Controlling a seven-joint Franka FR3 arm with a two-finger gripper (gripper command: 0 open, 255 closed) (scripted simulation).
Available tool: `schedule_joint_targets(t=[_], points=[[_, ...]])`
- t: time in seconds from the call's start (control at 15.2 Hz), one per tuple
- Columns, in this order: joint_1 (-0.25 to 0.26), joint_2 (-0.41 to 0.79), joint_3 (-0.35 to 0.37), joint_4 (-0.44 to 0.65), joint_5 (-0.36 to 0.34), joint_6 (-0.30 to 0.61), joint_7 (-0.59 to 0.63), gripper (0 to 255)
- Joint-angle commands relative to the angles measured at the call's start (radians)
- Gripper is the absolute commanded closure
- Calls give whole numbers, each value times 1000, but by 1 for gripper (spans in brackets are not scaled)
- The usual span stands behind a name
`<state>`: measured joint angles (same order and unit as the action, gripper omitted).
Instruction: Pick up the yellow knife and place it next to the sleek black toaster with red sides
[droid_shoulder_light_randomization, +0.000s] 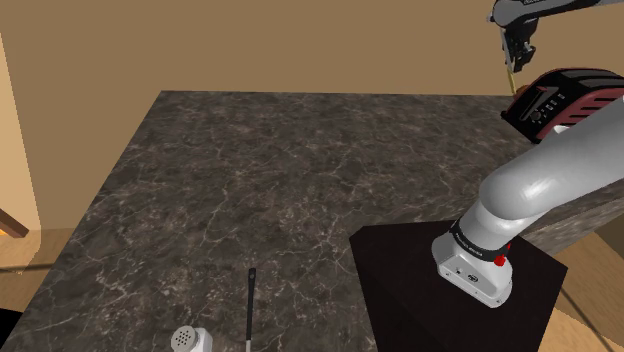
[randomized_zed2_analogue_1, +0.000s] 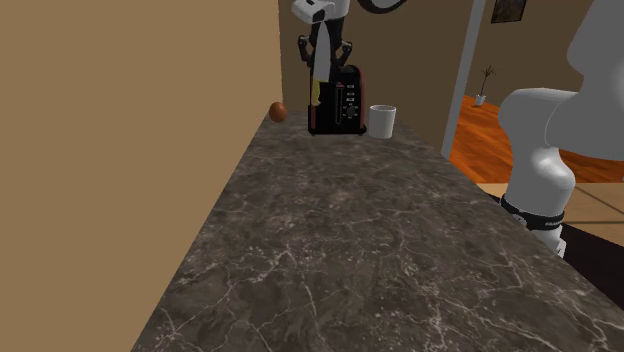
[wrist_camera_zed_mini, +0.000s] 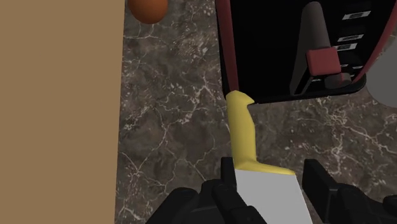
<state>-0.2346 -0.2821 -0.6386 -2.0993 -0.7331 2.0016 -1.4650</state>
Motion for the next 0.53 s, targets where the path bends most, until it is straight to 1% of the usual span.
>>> schedule_joint_targets(t=[0.0, 0.46], points=[[-2, 6, -6, -19, -5, 24, 10, 255], [-9, 32, -26, -87, -25, 109, 51, 255]])
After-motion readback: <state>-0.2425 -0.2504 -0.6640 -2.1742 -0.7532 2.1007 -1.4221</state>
